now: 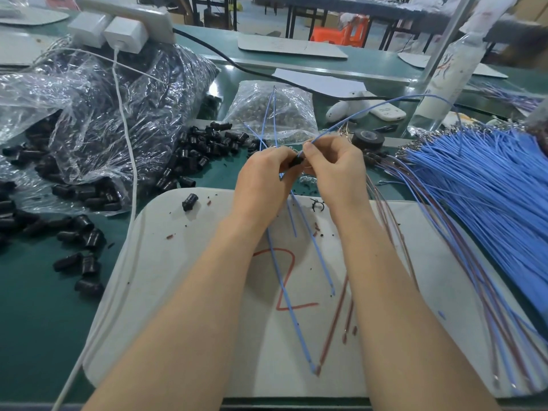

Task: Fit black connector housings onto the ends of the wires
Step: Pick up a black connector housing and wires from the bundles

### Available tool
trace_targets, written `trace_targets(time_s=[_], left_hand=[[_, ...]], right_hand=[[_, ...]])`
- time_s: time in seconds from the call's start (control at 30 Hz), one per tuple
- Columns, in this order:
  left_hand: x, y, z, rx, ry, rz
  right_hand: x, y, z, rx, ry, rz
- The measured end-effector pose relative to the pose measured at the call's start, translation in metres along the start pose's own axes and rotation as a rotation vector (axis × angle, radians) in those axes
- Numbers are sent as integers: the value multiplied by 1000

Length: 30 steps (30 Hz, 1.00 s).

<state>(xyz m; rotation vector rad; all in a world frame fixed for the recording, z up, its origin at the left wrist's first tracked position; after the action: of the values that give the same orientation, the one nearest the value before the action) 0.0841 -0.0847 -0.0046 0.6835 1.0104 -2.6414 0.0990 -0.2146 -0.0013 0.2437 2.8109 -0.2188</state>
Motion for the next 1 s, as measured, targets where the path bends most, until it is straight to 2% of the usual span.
trace_targets(time_s=[0.13, 0.27, 0.5, 0.7, 1.0], left_hand=[[0, -2, 2, -57, 19, 22], [-1, 0, -2, -56, -3, -1], [2, -2, -3, 64, -53, 3], [2, -1, 0, -43, 24, -1], [3, 0, 1, -71, 25, -10]], right_hand=[[-2, 1, 2, 119, -16, -20], [-1, 4, 4, 117, -2, -55], [-2, -5, 6, 12, 42, 8], [-2, 1, 14, 6, 93, -46], [-1, 2, 10, 84, 39, -45]])
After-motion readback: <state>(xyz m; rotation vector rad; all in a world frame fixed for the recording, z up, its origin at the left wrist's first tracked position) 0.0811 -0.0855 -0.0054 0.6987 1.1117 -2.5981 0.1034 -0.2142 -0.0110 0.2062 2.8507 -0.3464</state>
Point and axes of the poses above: each hand's wrist, its own x-axis away from the middle knuckle, its own y-axis out of the palm, z = x × y, the point moved 10 cm from there along -x, towards the middle knuckle, and after that the axes turned 4 degrees about -x, right-handed, at the moved point
